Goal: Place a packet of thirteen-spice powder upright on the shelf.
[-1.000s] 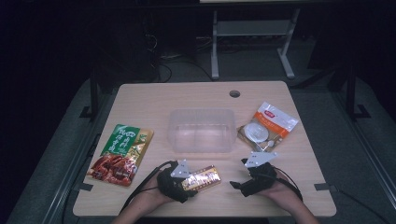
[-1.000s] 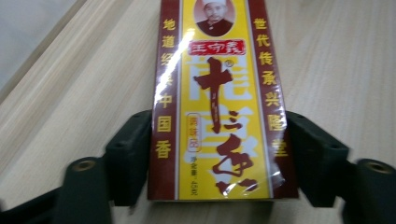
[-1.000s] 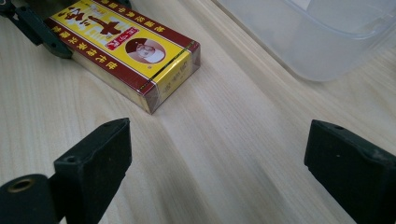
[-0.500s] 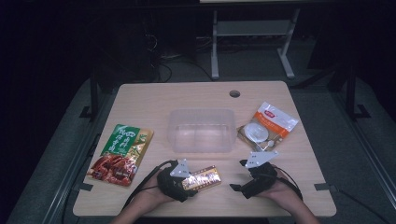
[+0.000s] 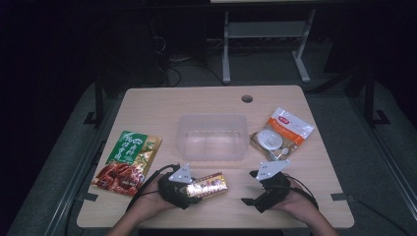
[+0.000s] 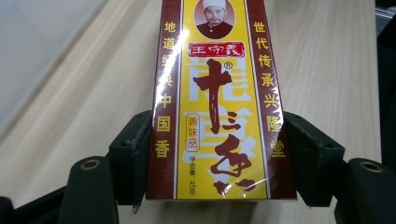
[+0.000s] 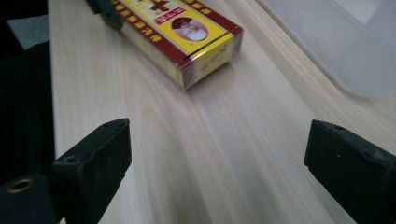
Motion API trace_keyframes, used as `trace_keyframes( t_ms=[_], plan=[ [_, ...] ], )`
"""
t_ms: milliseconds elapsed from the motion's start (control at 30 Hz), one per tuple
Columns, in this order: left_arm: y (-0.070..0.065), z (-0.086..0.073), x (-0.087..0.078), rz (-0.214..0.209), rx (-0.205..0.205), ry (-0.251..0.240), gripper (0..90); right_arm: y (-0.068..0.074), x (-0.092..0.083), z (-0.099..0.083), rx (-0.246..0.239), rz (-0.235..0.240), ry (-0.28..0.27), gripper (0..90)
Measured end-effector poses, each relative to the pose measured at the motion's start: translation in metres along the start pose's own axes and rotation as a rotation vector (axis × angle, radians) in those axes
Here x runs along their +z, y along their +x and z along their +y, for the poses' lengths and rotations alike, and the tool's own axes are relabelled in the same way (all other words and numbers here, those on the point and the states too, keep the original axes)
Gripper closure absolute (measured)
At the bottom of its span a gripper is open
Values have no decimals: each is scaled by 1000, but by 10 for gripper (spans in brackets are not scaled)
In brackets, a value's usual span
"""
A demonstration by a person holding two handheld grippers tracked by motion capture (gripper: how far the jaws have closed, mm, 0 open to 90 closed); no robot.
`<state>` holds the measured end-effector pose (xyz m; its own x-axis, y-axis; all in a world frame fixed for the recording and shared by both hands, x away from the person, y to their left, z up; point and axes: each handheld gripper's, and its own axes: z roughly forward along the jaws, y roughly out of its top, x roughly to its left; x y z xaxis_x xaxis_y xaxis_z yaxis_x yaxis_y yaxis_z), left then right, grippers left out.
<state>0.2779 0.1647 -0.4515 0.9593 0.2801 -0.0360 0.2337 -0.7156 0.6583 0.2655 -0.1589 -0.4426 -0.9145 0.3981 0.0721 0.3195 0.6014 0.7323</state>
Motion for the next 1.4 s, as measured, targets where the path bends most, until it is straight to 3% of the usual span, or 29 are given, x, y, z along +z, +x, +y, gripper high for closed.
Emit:
trace_keyframes(
  t_ms=[133, 167, 233, 367, 500, 600, 933, 1400],
  plan=[
    [6, -3, -9, -26, 19, -8, 319, 1, 0, 14, -81, 27, 25, 74],
    [6, -3, -9, -26, 19, -8, 319, 1, 0, 14, -81, 27, 25, 74],
    [9, -3, -10, -57, 36, 2, 319, -2, 5, 27, -162, 48, 49, 76],
    [8, 0, -10, -92, 82, 18, 319, -6, 17, 44, -245, 109, 78, 75],
    [6, 7, -10, -121, 125, 8, 319, -6, 29, 60, -292, 179, 87, 76],
    [4, 11, -11, -125, 151, 6, 319, -1, 35, 70, -327, 204, 103, 78],
    [-2, 15, -13, -133, 197, 2, 319, 10, 60, 79, -382, 267, 181, 140],
    [-5, 18, -13, -139, 216, 6, 318, 13, 64, 75, -404, 275, 229, 302]
  ],
)
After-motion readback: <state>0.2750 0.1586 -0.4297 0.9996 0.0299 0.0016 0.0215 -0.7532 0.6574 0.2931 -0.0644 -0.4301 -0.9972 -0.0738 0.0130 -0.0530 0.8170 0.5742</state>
